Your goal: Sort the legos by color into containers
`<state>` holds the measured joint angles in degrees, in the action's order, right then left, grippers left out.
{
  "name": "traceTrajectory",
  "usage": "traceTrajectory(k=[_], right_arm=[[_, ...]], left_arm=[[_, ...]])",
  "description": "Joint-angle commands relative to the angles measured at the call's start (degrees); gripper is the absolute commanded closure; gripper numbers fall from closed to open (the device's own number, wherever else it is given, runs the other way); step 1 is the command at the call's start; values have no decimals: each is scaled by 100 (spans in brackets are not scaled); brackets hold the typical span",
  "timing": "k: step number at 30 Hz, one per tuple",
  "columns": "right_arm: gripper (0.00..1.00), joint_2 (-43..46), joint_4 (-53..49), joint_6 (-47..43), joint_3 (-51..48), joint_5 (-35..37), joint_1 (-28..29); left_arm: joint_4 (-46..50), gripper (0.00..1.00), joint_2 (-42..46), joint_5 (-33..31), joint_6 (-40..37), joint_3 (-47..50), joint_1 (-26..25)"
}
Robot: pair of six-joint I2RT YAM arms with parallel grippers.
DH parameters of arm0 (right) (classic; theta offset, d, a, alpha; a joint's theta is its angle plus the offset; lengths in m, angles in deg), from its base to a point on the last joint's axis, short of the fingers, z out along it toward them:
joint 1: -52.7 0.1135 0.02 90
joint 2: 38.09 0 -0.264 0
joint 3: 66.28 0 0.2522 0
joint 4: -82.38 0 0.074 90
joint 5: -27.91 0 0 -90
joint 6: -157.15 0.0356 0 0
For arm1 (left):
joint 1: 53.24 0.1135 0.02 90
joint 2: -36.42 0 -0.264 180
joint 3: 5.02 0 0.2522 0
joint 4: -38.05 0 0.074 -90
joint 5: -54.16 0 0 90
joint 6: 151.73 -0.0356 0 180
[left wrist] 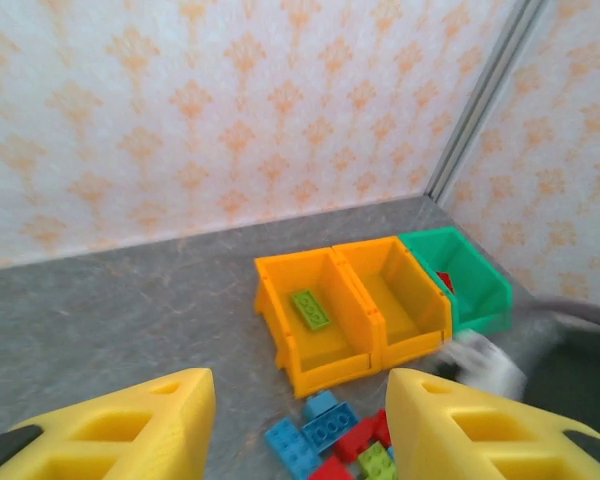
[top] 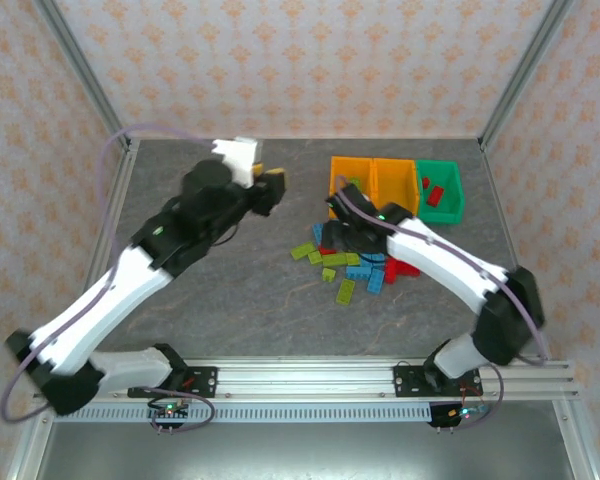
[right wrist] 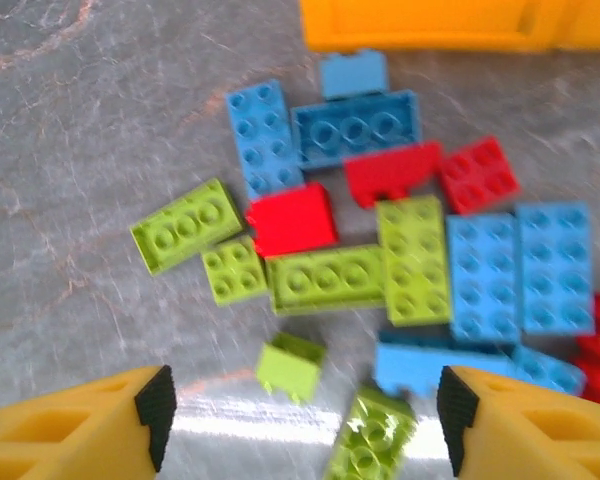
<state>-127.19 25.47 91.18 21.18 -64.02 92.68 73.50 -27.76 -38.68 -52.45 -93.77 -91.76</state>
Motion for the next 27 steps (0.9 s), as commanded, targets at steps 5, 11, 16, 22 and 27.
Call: traceTrajectory(k=[5,11,16,22,27], right_arm=[[34,-2104,-314,-1275,1586,956,27],[36,-3778,-1004,-1689,3362,1374,1],[38,-4369,-1207,-1551,3843,1296,-144],[49,-4454,-1048,-1597,3701,535,-153],[61,-4467,-1029,-1458,3655,285,-158]], left_arm=[[1660,36,1434,1105,-2429,1090,4],[1118,8,1880,1472,-3657,2093,11],[1024,2,1924,1419,-3968,2395,47],[837,0,2063,1544,-3956,2567,125],[831,0,2016,1673,-3908,2574,187]])
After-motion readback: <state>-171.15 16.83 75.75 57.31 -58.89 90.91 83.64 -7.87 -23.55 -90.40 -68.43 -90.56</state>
